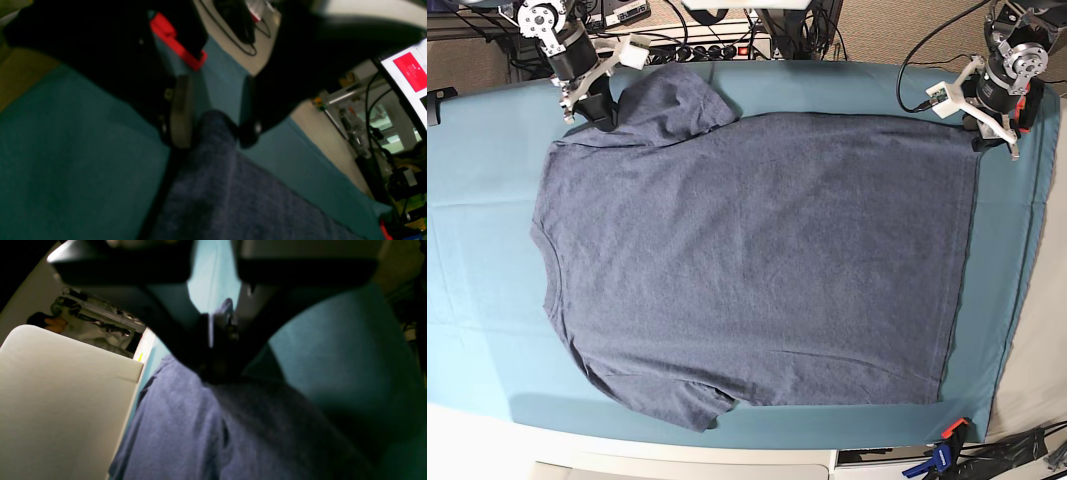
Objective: Fold the T-shirt properly
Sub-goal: 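Lower both grippers and pinch the shirt edge nearest the arms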
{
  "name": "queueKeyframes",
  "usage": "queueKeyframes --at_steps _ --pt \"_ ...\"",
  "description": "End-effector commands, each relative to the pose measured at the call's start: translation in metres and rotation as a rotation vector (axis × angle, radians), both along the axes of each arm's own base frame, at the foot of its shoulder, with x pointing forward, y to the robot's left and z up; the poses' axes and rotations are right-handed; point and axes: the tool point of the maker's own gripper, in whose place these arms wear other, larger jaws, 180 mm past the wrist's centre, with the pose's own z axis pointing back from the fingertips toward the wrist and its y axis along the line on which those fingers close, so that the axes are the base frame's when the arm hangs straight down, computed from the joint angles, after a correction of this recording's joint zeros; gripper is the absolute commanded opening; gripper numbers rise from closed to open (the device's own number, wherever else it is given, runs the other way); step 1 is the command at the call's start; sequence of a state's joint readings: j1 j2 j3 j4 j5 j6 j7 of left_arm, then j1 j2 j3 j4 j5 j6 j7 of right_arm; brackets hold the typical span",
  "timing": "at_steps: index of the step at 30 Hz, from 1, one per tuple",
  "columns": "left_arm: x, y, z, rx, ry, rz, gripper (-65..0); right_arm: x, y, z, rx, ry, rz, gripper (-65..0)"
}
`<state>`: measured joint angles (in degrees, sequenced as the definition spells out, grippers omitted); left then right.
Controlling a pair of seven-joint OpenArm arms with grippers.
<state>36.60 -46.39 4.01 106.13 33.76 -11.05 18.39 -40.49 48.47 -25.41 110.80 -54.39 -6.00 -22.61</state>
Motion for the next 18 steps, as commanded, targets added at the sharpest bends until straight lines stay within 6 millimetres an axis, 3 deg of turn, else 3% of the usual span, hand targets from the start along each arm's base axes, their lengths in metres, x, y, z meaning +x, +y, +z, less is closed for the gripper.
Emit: queueKeyframes --at_steps 1,10,13,15,18 --pt "-0.0102 -0.0073 -0.0055 -0.035 0.053 -0.028 -40.3 0.0048 0.0015 0.0081 0.003 -0.031 0.009 -65.0" --pt "-0.0099 -0.0147 -0.0057 -0.072 0.051 -0.04 -41.4 0.0078 0.0009 0.0097 0.001 -0.04 0.007 -65.0" --pt "-0.01 -0.0147 -0.0057 -0.072 0.052 -0.04 -49.6 0.0078 0.0009 0.0096 0.001 -0.039 0.007 -65.0" --pt "-0.0106 -0.015 -0.0063 -0.081 0.056 -0.032 -63.5 0.0079 0.0009 0.0097 0.001 -0.04 0.007 -65.0" --pt "-0.0108 -0.0168 -0.0066 -0.125 0.057 0.003 -65.0 0.0081 0.0 0.0097 -0.002 -0.04 0.003 -65.0"
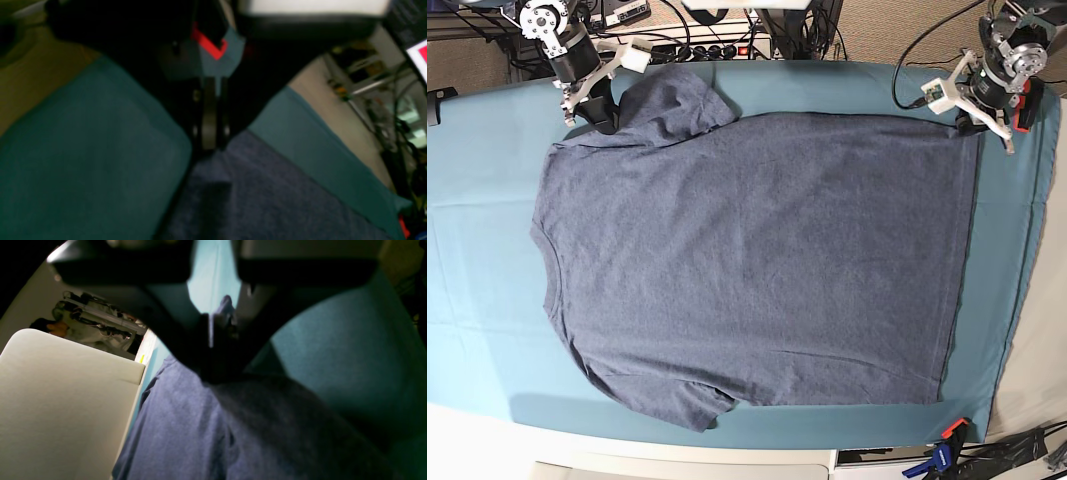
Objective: Fold the T-shirt properly
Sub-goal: 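Lower both grippers and pinch the shirt edge nearest the arms, then lift the held shirt edge and pull it toward the arms' base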
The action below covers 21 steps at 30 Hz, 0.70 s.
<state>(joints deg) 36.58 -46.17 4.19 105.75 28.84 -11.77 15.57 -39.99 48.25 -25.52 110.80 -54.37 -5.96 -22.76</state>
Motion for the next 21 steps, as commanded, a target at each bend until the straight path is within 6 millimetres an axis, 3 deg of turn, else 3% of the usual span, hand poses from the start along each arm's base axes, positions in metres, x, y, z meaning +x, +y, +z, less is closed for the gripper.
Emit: queueKeyframes --at_steps 1,11,16,21 --pt "-0.005 -0.003 -0.001 -0.021 0.019 -0.005 -65.0 0.006 -0.002 0.009 -0.007 -0.035 0.0 -65.0" --pt "0.005 -0.005 0.016 -0.016 -0.046 0.046 -65.0 0.006 -0.013 0.009 -0.036 -0.042 -0.057 -65.0" --pt "-0.007 -0.018 0.024 -0.031 -0.036 0.035 -65.0 -0.011 -0.013 0.002 -0.056 -0.007 -0.044 -65.0" --pt "-0.013 -0.018 0.035 -0.003 -0.061 0.058 -65.0 -0.031 -0.017 -0.005 -0.076 0.042 -0.054 -65.0"
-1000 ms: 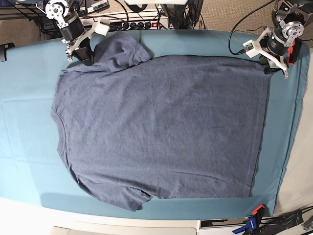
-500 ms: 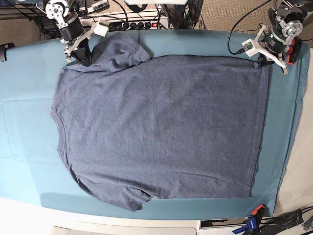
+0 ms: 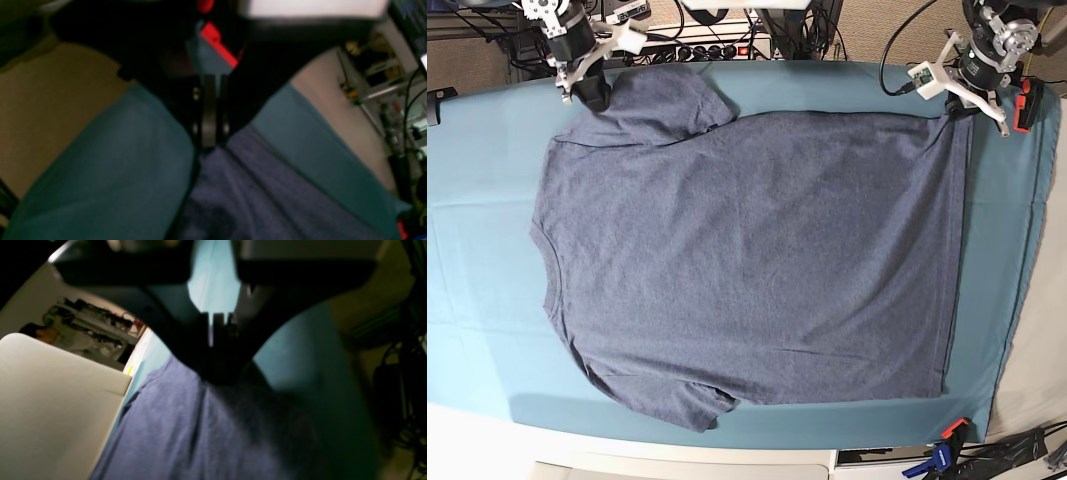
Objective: Fold the T-shirt properly
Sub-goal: 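Lift the held shirt edge and pull it toward the arms' base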
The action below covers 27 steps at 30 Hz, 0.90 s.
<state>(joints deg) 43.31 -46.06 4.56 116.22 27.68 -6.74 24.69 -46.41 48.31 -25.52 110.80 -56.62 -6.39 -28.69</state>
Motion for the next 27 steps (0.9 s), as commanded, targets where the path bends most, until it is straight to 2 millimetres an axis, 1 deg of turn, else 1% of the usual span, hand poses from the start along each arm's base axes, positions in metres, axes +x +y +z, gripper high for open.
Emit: queueKeyframes --at_steps 1,6,10,13,17,21,27 --pt "0.001 0.0 0.007 0.012 -0.019 -0.008 -65.0 0.0 -0.001 0.007 -0.01 -0.019 0.006 -65.0" --pt "-0.012 -0.001 0.008 0.019 0.009 -0.014 -65.0 -0.019 -0.008 0.006 -0.055 -0.002 0.021 -65.0" --pt "-0.021 0.005 0.005 0.048 0.039 -0.008 -65.0 -0.033 -0.01 0.004 -0.074 0.021 0.024 -65.0" --pt "-0.023 0.011 0.005 0.068 0.041 0.008 -65.0 -0.039 -0.011 0.004 -0.083 0.022 0.026 -65.0" --pt "-0.03 0.011 0.004 0.069 0.049 0.013 -65.0 -0.049 -0.011 0.006 -0.094 0.018 0.031 -65.0" --pt "-0.04 0.003 0.008 0.049 0.067 0.0 -65.0 -0.062 -0.012 0.005 -0.106 0.043 0.037 -65.0" --pt "-0.051 -0.012 0.019 0.022 0.071 -0.025 -65.0 -0.079 -0.013 0.003 -0.115 0.084 0.035 -65.0"
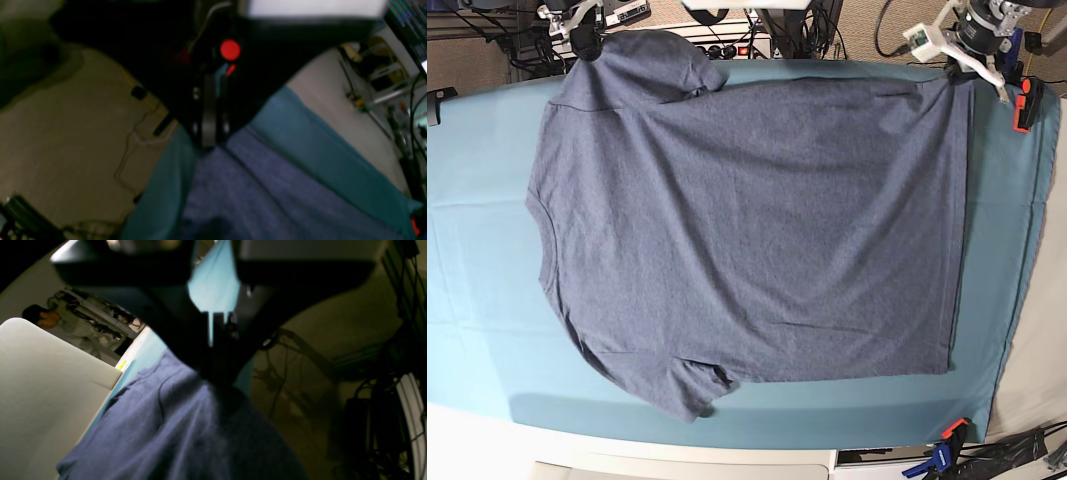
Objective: Fold the T-shirt properly
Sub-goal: 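Lift the held shirt edge and pull it toward the arms' base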
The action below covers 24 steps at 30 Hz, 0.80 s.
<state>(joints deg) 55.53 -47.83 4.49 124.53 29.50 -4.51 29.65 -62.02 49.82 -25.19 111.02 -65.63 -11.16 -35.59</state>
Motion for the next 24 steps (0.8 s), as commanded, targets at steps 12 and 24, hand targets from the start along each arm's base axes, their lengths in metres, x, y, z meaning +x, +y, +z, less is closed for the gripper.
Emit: queueKeyframes --at_steps 12,24 --pt "-0.016 0.0 0.005 0.017 0.032 0.003 -65.0 -0.027 -0.001 0.01 -0.028 0.012 0.022 -65.0" --pt "-0.025 0.011 0.003 0.063 0.067 0.035 -65.0 -0.048 0.0 0.016 -0.045 0.027 0.038 -65.0"
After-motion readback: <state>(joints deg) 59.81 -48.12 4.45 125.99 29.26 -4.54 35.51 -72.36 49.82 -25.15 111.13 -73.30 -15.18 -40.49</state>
